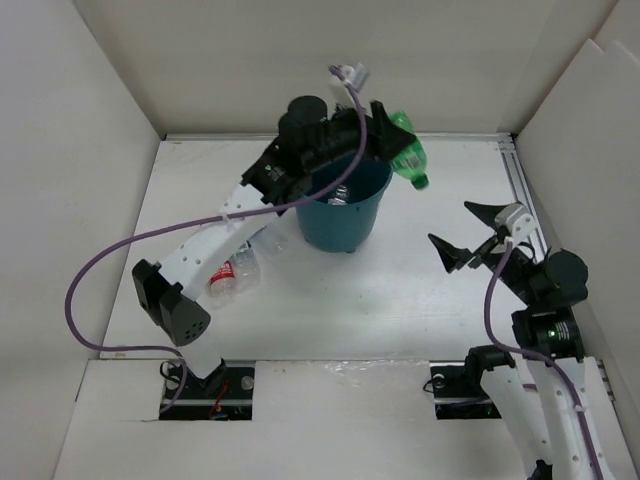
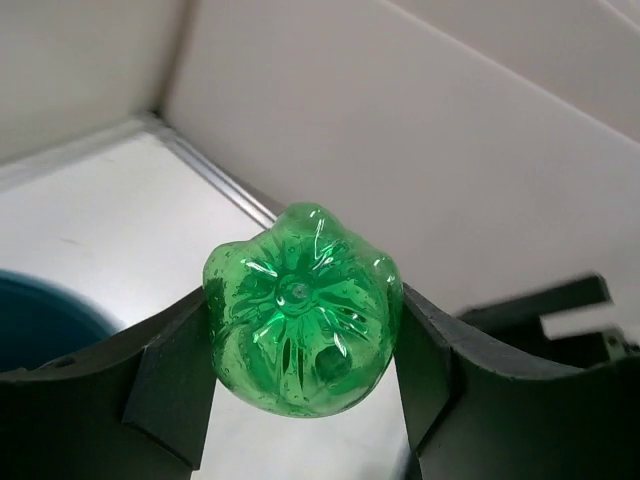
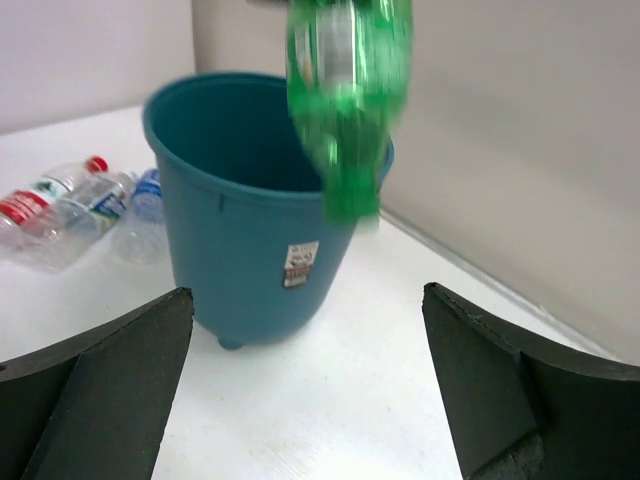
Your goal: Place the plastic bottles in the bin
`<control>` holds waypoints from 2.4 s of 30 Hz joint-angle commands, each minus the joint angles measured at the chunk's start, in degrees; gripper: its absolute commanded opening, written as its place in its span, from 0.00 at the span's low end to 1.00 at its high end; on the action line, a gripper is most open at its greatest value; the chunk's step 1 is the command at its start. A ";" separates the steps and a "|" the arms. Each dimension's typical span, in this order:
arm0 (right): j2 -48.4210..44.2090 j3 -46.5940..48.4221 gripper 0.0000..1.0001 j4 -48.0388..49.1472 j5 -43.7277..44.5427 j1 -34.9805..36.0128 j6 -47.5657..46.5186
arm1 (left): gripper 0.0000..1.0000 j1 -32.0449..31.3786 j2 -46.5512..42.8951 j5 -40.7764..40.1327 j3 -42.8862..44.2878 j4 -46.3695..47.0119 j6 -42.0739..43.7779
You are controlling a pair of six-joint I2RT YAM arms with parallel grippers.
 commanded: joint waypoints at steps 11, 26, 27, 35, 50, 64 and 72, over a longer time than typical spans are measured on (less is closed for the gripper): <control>6.89 -2.71 1.00 0.64 0.86 -0.07 -6.09 | 0.91 17.75 -0.60 -10.87 2.86 -4.11 1.61; 9.44 4.58 1.00 -8.84 9.01 -0.07 -13.56 | 1.00 31.43 -9.91 -29.08 -2.13 -24.50 -11.64; 9.96 4.59 1.00 -9.37 9.02 -0.07 -14.09 | 1.00 35.04 -12.27 -26.72 -8.94 -23.81 -12.44; 11.02 8.37 1.00 -11.14 10.43 -0.07 -15.76 | 1.00 55.55 -19.32 -18.16 -36.94 -18.97 -12.45; 8.91 5.91 1.00 -5.77 3.39 2.74 -11.46 | 1.00 55.55 -24.42 -18.35 -53.93 -22.05 -14.74; 6.02 4.33 1.00 -7.44 3.92 3.27 -11.46 | 0.97 55.55 -18.45 -15.88 -56.03 -23.10 -8.67; 6.01 3.18 1.00 -5.78 3.39 3.27 -10.23 | 0.90 55.55 -17.13 -16.59 -56.56 -23.72 -8.05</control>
